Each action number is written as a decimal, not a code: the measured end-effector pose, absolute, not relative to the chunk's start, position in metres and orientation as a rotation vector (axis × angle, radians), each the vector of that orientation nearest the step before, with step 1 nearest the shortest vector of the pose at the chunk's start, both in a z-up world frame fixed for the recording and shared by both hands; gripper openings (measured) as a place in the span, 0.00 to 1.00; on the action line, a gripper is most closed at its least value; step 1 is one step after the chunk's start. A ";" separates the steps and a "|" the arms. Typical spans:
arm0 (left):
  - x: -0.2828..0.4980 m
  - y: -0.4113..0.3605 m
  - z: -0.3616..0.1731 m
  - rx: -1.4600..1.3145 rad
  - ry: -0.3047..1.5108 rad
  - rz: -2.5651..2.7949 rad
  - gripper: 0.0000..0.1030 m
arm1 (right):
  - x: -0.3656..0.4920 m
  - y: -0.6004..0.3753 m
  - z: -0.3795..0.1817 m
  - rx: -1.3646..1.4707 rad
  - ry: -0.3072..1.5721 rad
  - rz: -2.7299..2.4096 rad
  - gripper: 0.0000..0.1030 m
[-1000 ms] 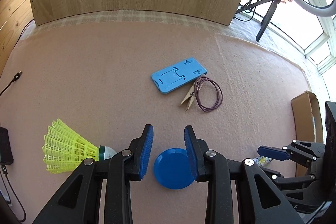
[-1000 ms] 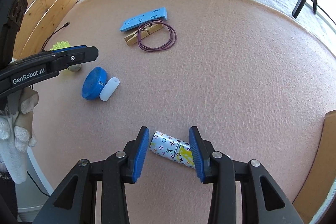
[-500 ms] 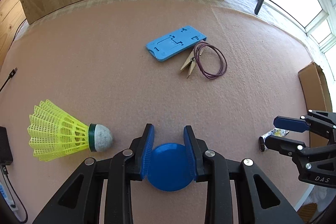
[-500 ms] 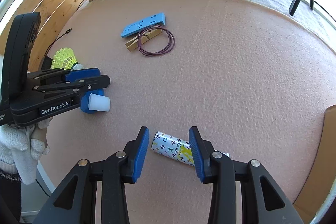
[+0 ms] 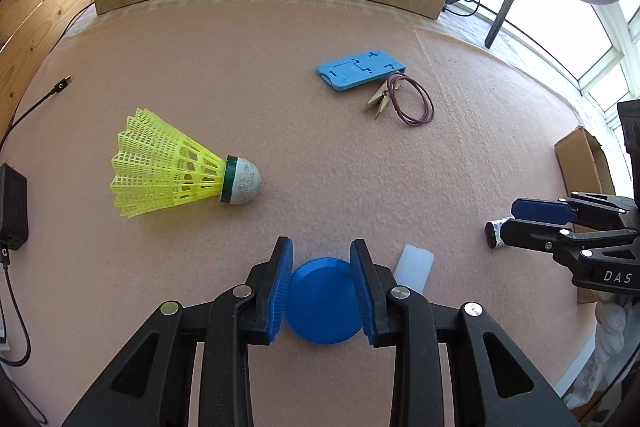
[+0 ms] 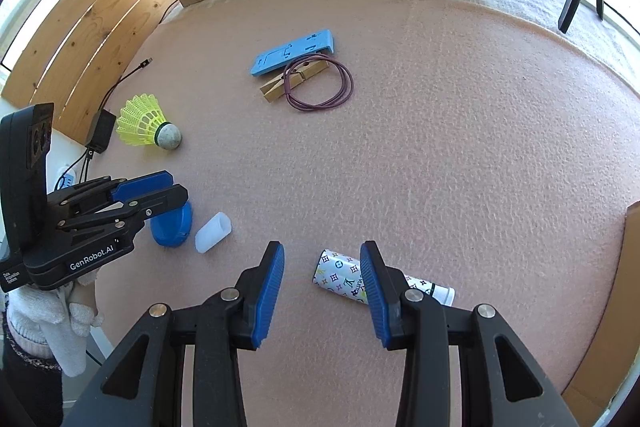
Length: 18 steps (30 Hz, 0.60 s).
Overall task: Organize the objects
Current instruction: 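Lift the blue lid with the left gripper while the right holds the tube, then release the patterned tube and move the right tool to the white cylinder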
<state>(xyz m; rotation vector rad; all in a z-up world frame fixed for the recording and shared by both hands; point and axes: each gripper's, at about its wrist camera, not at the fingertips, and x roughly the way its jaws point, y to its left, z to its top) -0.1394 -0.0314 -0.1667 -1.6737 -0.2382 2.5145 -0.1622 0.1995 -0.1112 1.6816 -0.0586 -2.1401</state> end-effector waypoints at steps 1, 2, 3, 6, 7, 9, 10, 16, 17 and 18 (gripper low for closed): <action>-0.136 -0.031 -0.164 -1.656 -0.247 2.530 0.42 | -0.161 0.197 -0.110 1.676 -0.064 -2.132 0.35; -0.135 -0.033 -0.162 -1.646 -0.255 2.535 0.54 | -0.160 0.195 -0.109 1.668 -0.070 -2.123 0.35; -0.129 -0.036 -0.160 -1.639 -0.258 2.534 0.58 | -0.159 0.191 -0.109 1.660 -0.073 -2.113 0.35; -0.108 -0.033 -0.158 -1.653 -0.211 2.535 0.60 | -0.157 0.179 -0.109 1.640 -0.061 -2.101 0.41; -0.105 -0.032 -0.160 -1.654 -0.186 2.534 0.60 | -0.156 0.175 -0.109 1.634 -0.057 -2.099 0.49; -0.100 -0.029 -0.164 -1.660 -0.146 2.528 0.60 | -0.154 0.167 -0.111 1.619 -0.045 -2.088 0.58; -0.098 -0.027 -0.166 -1.663 -0.131 2.525 0.60 | -0.153 0.163 -0.112 1.614 -0.029 -2.083 0.58; -0.104 -0.021 -0.177 -1.668 -0.099 2.525 0.60 | -0.144 0.137 -0.119 1.594 0.095 -2.065 0.58; -0.106 -0.021 -0.179 -1.667 -0.094 2.522 0.60 | -0.142 0.134 -0.120 1.590 0.114 -2.066 0.58; -0.107 -0.020 -0.181 -1.667 -0.087 2.520 0.60 | -0.141 0.131 -0.121 1.588 0.129 -2.065 0.58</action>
